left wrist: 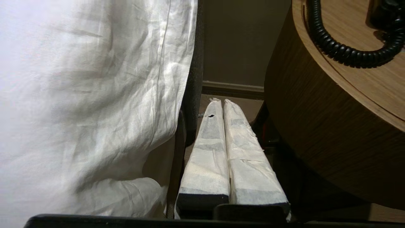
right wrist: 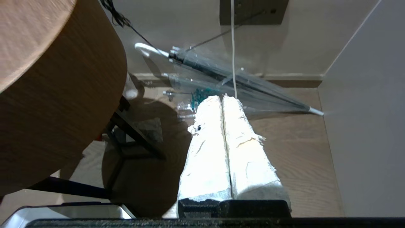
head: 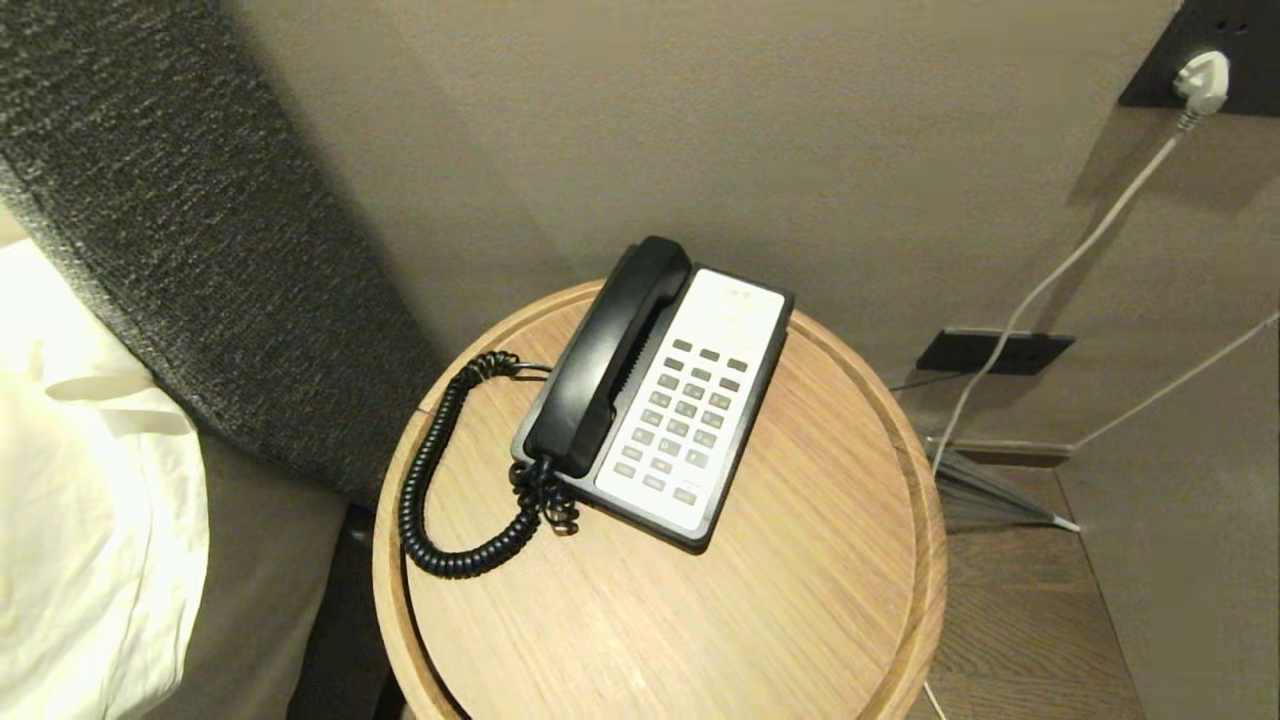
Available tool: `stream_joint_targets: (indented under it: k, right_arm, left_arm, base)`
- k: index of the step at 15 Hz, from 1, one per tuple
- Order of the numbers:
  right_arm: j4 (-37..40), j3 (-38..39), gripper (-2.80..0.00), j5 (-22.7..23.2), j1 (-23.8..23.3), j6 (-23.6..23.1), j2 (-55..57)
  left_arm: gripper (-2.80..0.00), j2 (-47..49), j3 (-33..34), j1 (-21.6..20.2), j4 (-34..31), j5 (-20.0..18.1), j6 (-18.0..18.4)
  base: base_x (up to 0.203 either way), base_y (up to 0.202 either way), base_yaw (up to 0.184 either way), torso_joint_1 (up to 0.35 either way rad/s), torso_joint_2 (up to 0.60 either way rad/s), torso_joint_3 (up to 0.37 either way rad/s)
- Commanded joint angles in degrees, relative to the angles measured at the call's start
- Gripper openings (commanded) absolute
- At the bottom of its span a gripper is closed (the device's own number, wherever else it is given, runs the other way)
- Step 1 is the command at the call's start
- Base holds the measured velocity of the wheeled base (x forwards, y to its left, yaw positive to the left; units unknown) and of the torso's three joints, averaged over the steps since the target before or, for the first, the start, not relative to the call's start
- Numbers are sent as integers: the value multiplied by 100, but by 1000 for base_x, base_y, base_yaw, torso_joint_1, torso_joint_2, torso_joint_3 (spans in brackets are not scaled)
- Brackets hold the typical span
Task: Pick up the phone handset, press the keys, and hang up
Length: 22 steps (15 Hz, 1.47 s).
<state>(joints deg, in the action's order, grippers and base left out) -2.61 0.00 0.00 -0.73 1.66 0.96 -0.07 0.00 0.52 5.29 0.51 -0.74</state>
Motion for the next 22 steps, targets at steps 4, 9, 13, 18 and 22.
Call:
stream_joint_targets:
  k: [4, 9, 13, 18, 22]
  right_arm:
    - [-3, 123, -280, 0, -1, 1, 9]
    - [-3, 123, -280, 0, 2, 1, 9]
    - [-3, 123, -280, 0, 3, 1, 9]
    - [-3, 123, -280, 0, 3, 1, 9]
    - [-3, 123, -280, 0, 2, 1, 9]
  left_arm:
    - [-280, 7, 229, 0, 7, 2, -5]
    - [-280, 7, 229, 0, 7, 2, -5]
    - [-280, 1, 229, 0, 7, 2, -5]
    - [-280, 2, 229, 0, 7, 2, -6]
    - [-280, 4, 229, 0, 7, 2, -14]
  base:
    - [0, 0, 0, 1, 1, 191]
    - [0, 0, 0, -1, 3, 205]
    - [0, 0, 0, 2, 1, 204]
    - [0, 0, 0, 3, 1, 204]
    - [0, 0, 0, 4, 5, 207]
